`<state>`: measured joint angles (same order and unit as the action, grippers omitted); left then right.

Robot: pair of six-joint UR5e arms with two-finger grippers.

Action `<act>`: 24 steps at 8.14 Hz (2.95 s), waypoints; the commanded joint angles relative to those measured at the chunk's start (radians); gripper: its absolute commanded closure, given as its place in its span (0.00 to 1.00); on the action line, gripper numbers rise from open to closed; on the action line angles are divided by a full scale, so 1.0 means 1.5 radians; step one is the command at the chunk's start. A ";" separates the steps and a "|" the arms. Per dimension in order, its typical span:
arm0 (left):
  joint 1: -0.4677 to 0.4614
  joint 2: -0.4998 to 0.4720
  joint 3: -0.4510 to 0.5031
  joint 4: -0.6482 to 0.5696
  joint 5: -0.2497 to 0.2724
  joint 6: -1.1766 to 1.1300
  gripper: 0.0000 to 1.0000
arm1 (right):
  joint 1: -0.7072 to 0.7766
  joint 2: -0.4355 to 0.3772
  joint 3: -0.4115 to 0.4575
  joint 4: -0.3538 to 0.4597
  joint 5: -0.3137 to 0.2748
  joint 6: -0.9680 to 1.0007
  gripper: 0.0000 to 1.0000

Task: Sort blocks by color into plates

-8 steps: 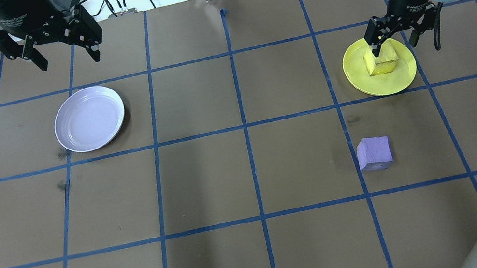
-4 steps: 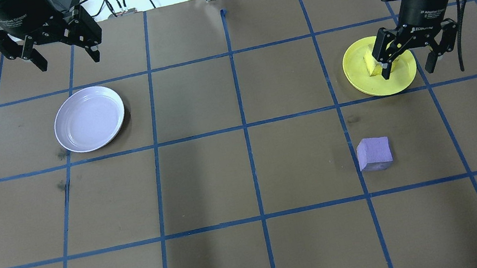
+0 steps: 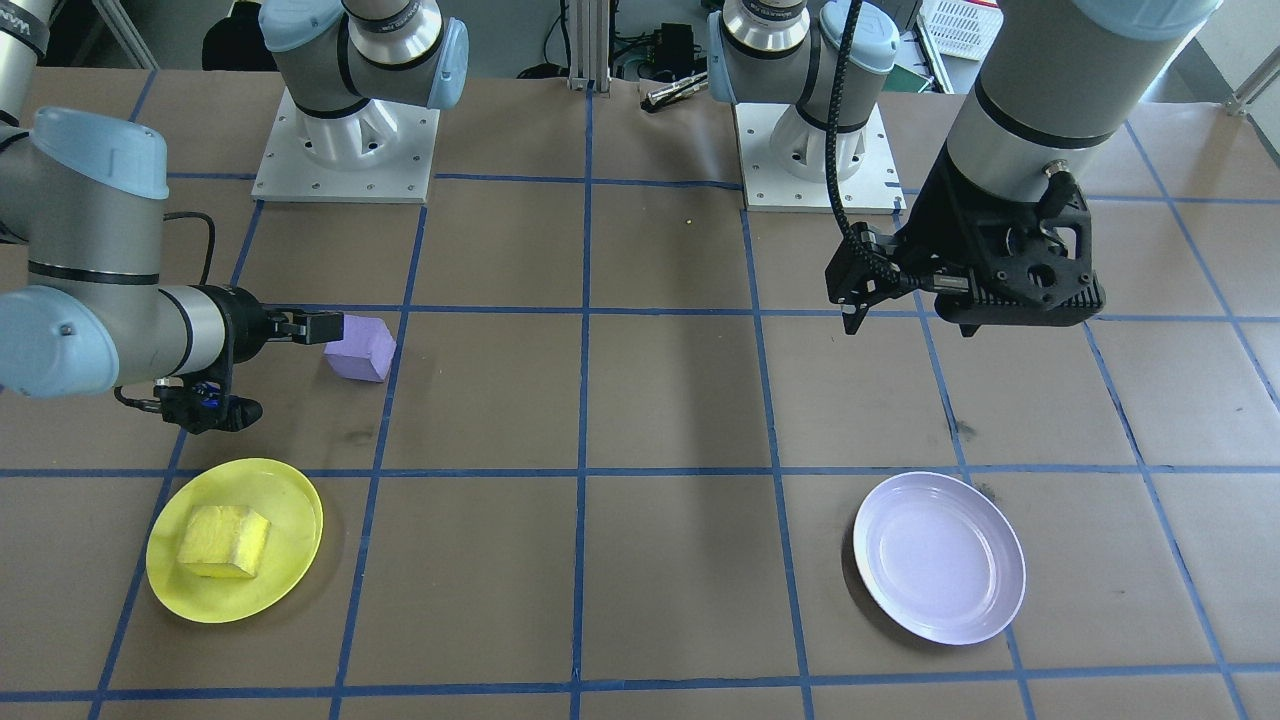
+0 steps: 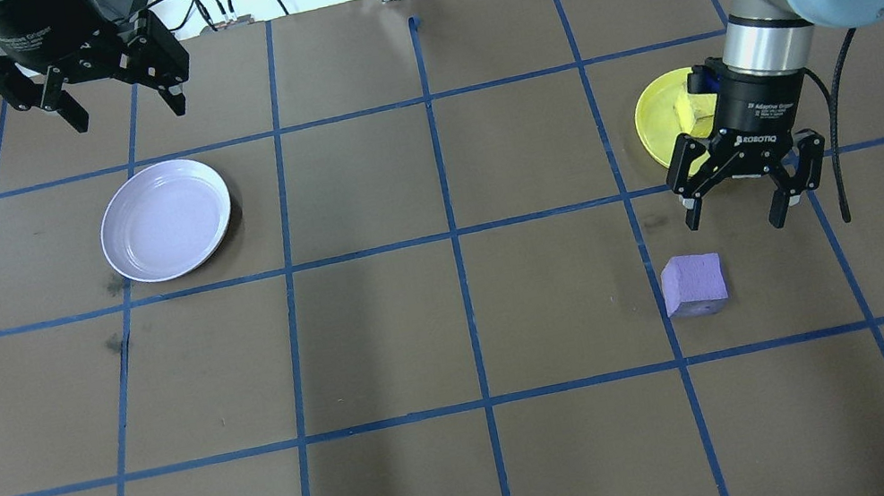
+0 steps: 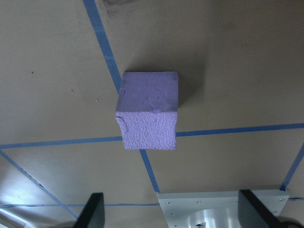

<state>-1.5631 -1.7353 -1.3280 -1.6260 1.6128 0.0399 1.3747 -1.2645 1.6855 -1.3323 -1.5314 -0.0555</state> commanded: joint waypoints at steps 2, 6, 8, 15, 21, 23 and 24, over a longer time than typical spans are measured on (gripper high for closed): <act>0.001 -0.003 0.000 0.000 0.001 0.000 0.00 | 0.002 0.008 0.061 -0.062 0.003 0.012 0.00; 0.001 -0.001 0.000 0.000 0.002 0.000 0.00 | 0.021 0.048 0.070 -0.112 0.004 0.038 0.00; 0.001 -0.002 -0.003 0.000 0.002 0.000 0.00 | 0.053 0.055 0.070 -0.121 0.003 0.070 0.00; 0.005 0.004 -0.012 0.001 0.006 0.018 0.00 | 0.053 0.080 0.084 -0.146 -0.011 0.071 0.48; 0.005 0.004 -0.011 0.001 0.003 0.010 0.00 | 0.054 0.030 0.030 -0.137 0.018 0.119 1.00; 0.005 0.006 -0.009 0.001 0.003 0.009 0.00 | 0.078 0.023 0.004 -0.126 0.147 0.216 1.00; 0.005 0.005 -0.010 0.000 0.005 0.009 0.00 | 0.123 0.023 -0.014 -0.131 0.153 0.254 1.00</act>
<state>-1.5554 -1.7276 -1.3431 -1.6245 1.6176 0.0545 1.4774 -1.2239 1.7084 -1.5276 -1.3793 0.2045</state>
